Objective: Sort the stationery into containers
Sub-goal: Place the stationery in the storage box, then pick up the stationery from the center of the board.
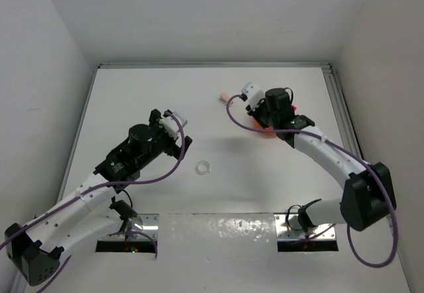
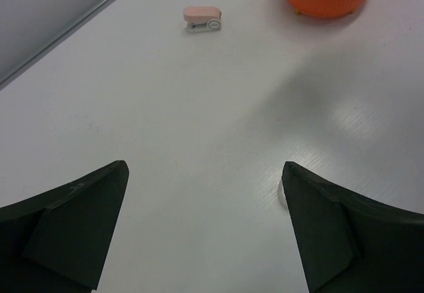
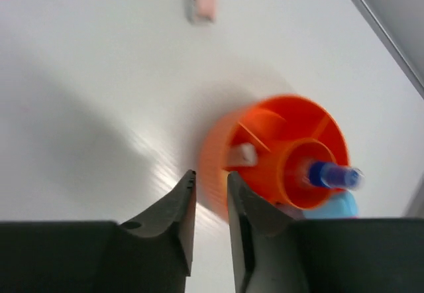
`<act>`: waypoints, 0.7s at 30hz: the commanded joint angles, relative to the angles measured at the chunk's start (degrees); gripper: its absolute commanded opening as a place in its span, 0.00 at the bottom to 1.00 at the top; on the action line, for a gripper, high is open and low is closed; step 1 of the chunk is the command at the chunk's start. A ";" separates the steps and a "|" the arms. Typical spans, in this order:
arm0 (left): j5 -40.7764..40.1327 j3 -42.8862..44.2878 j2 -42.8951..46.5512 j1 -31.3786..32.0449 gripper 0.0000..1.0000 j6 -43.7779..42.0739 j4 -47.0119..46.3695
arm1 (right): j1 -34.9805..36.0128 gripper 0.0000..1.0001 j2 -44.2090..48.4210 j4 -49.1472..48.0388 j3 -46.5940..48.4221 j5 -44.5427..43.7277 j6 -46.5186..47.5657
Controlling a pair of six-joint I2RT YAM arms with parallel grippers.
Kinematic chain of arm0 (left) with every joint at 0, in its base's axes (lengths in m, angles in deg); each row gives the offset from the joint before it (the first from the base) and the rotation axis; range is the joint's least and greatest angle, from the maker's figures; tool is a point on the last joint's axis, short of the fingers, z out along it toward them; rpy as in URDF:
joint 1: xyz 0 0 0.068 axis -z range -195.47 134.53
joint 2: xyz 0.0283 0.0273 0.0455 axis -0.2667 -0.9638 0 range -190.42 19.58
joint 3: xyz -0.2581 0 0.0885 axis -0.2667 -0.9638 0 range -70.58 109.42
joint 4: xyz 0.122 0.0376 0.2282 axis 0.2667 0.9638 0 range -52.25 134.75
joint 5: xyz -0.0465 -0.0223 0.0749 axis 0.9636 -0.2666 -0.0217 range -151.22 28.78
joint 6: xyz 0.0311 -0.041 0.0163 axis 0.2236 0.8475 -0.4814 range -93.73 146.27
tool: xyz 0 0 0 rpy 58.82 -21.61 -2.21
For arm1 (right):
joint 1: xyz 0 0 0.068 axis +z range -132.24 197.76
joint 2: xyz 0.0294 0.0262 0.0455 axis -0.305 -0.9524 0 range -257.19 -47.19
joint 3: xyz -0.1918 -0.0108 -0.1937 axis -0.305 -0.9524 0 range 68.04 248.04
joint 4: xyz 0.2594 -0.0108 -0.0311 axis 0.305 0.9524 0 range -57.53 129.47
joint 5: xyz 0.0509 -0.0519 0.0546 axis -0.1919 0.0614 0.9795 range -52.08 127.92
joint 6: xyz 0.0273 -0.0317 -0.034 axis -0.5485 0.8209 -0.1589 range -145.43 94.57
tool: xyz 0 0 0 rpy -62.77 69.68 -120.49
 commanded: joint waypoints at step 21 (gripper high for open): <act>-16.66 -1.03 3.35 -11.83 0.39 19.40 0.80 | 32.23 0.45 -22.60 -0.81 7.39 -7.31 -44.99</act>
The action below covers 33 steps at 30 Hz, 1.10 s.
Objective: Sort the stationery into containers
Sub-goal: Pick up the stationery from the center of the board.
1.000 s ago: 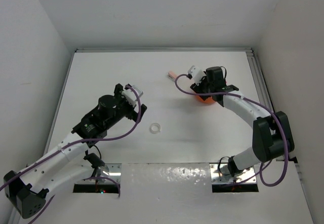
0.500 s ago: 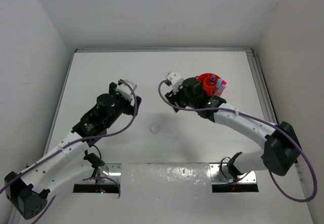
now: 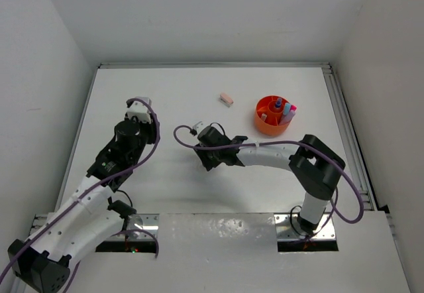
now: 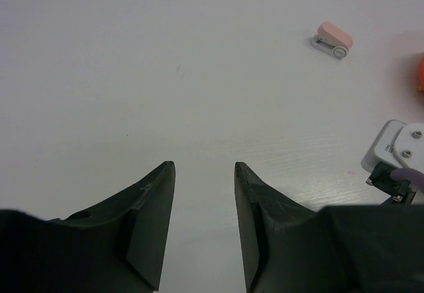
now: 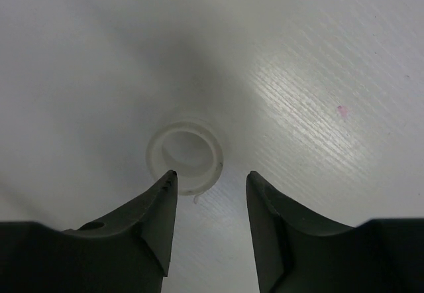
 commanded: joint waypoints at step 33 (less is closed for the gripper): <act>55.90 -4.73 -0.95 -2.37 0.82 5.69 -10.94 | 8.01 0.00 23.95 -22.98 -8.03 -23.81 11.01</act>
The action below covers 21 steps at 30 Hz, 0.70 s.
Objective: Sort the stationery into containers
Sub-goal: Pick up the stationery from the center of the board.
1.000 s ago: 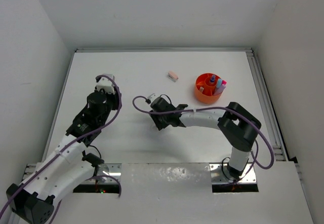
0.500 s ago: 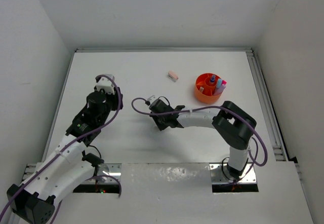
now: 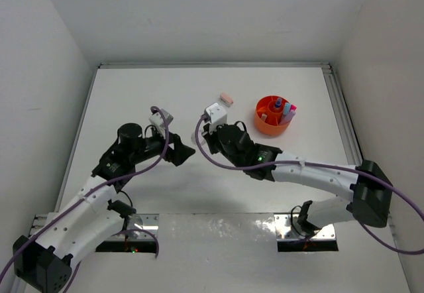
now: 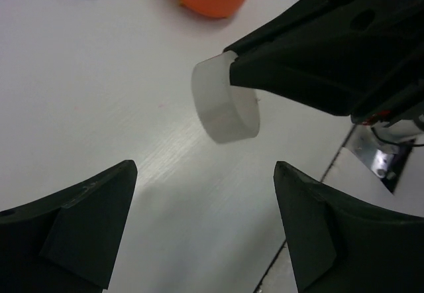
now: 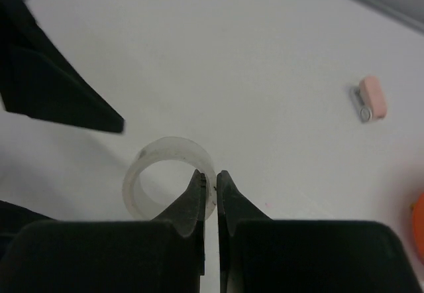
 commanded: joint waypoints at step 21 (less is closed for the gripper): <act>11.07 1.09 -4.06 -0.14 0.00 7.06 -13.25 | 6.74 0.00 2.78 -15.36 -4.85 -2.80 11.62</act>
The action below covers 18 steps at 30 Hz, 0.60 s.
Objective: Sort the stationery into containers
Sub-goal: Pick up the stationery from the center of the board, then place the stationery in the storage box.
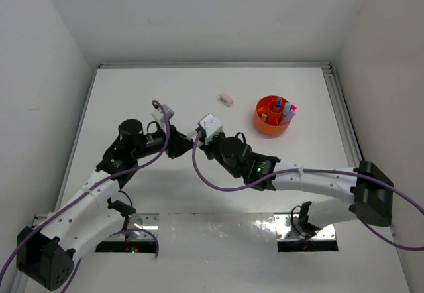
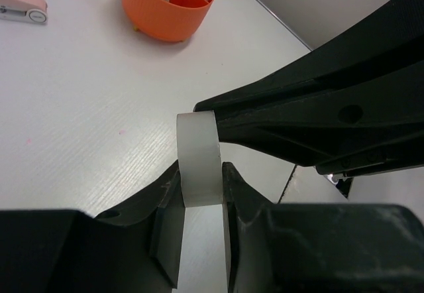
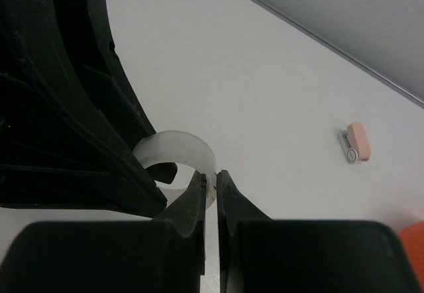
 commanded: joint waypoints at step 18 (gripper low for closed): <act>4.45 2.91 4.94 -0.41 0.00 -29.69 9.98 | -13.25 0.78 11.89 40.11 15.56 42.69 11.55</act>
